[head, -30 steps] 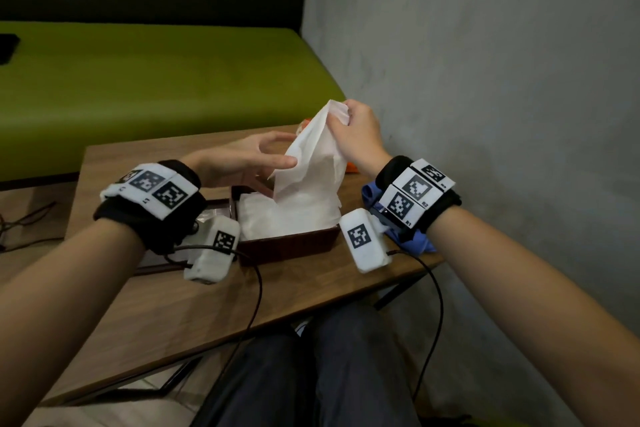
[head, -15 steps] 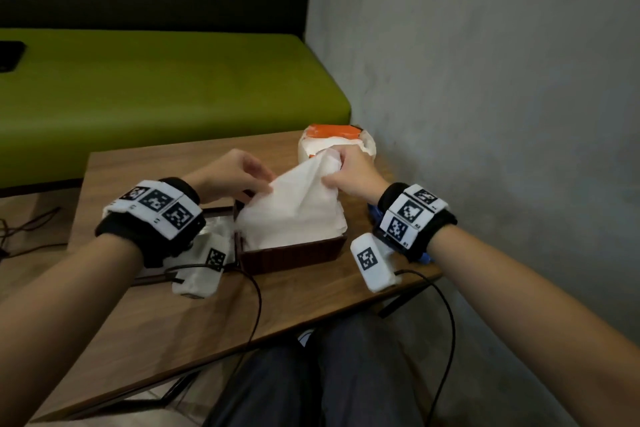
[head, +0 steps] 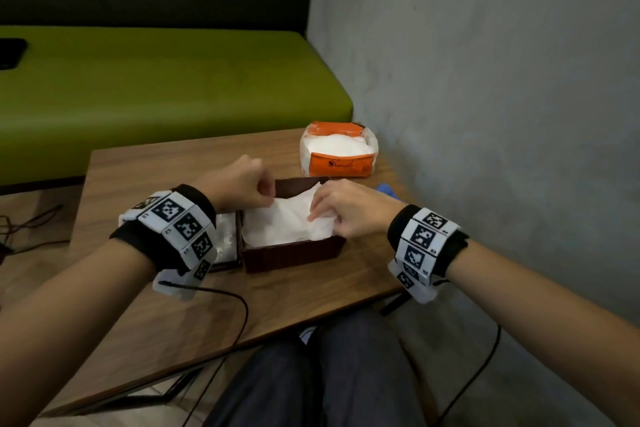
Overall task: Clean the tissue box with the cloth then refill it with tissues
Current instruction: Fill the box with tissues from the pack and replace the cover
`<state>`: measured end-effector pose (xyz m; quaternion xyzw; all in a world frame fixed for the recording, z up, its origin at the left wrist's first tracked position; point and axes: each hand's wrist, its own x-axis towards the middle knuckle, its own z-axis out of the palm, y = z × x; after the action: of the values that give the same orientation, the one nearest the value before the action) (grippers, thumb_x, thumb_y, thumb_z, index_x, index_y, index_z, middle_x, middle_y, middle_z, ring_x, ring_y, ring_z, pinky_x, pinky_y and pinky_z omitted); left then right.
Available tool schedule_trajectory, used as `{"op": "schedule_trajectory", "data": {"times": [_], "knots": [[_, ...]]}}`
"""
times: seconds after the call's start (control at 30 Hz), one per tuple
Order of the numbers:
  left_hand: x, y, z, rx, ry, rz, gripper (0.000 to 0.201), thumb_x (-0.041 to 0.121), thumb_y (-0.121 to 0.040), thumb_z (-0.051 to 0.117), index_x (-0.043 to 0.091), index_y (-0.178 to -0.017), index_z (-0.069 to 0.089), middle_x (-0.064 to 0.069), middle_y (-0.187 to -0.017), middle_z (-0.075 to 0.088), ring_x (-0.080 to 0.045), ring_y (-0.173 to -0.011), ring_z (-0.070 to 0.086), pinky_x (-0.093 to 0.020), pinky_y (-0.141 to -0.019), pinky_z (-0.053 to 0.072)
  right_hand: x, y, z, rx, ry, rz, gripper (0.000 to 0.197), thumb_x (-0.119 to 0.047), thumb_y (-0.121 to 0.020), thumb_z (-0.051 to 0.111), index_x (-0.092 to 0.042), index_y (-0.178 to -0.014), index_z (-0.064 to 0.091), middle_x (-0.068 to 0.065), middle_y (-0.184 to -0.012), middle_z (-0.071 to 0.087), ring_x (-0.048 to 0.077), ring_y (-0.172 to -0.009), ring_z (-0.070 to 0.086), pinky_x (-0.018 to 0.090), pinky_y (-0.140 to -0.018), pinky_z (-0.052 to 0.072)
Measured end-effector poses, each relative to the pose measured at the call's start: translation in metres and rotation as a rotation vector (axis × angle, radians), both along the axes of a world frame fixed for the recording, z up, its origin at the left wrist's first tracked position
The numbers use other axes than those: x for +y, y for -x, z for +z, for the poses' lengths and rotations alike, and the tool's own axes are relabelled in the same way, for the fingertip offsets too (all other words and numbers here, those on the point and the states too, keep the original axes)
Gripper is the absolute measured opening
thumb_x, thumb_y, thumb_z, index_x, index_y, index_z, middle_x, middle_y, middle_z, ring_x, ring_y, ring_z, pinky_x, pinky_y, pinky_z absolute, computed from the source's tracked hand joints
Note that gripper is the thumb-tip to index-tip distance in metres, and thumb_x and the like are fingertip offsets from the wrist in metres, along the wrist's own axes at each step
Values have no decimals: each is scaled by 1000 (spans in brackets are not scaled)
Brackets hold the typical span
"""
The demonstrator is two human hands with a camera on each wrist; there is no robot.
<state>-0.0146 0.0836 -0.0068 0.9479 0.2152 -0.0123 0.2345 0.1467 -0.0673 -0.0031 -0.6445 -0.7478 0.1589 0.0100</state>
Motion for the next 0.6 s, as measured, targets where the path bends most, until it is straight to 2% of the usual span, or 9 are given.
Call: {"op": "schedule_trajectory", "data": {"times": [0.03,0.1,0.17,0.23,0.3,0.33,0.47,0.53,0.6], "knots": [[-3,-2,1,-80,-16,-5,13,9,-74,61,15,-66,69,-5,-80,71,-20,-75,64,-37,-71,55,2,-1,4,57,29,-81,47,-2,-72,54,-16,-115,65,8,-121,63,23,-115,53,39,-99,44],[-13,-7,6,-197,0,-34,8,9,-74,63,12,-71,69,-4,-82,70,-16,-74,63,-35,-73,55,5,-6,12,195,66,-235,46,-14,-73,49,-21,-117,63,11,-124,62,27,-115,55,45,-99,45],[-21,-10,6,-171,47,-86,5,14,-73,70,12,-78,71,0,-77,67,-8,-69,59,-29,-70,53,7,-9,17,314,5,-300,44,-22,-73,41,-19,-109,67,11,-116,66,28,-105,60,48,-93,48],[-26,-13,0,-30,19,-140,15,26,-71,76,16,-81,72,2,-81,65,-6,-70,55,-26,-69,49,6,-3,15,338,-110,-316,34,-24,-82,43,-14,-98,72,9,-105,69,21,-95,61,44,-87,50],[-28,-16,-8,103,-48,-150,23,33,-71,76,19,-88,71,0,-94,66,-8,-77,53,-24,-69,44,5,4,9,257,-143,-272,28,-29,-89,53,-10,-85,73,10,-88,70,21,-80,62,43,-74,51],[-29,-16,-11,134,-83,-135,26,33,-72,74,20,-94,69,0,-100,65,-9,-80,54,-24,-70,42,4,7,4,161,-96,-221,28,-30,-89,56,-9,-81,73,10,-84,70,22,-76,62,43,-70,51],[-37,-16,-23,174,-229,-56,31,32,-82,63,21,-111,63,1,-117,58,-18,-107,56,-26,-76,37,9,9,-9,-263,46,-26,20,-10,-85,50,-5,-89,70,12,-99,70,30,-92,63,42,-75,53],[-39,-17,-28,196,-208,-20,31,33,-85,59,20,-113,62,0,-121,56,-19,-111,54,-28,-82,40,11,9,-14,-321,40,-1,18,-6,-84,50,-4,-88,68,14,-99,69,34,-93,62,42,-75,52],[-37,-16,-26,189,-145,17,32,36,-85,59,18,-111,64,-1,-121,56,-20,-111,54,-29,-86,42,11,9,-14,-271,34,-35,23,-3,-84,52,-7,-98,68,12,-106,69,32,-100,61,41,-81,52]]}}
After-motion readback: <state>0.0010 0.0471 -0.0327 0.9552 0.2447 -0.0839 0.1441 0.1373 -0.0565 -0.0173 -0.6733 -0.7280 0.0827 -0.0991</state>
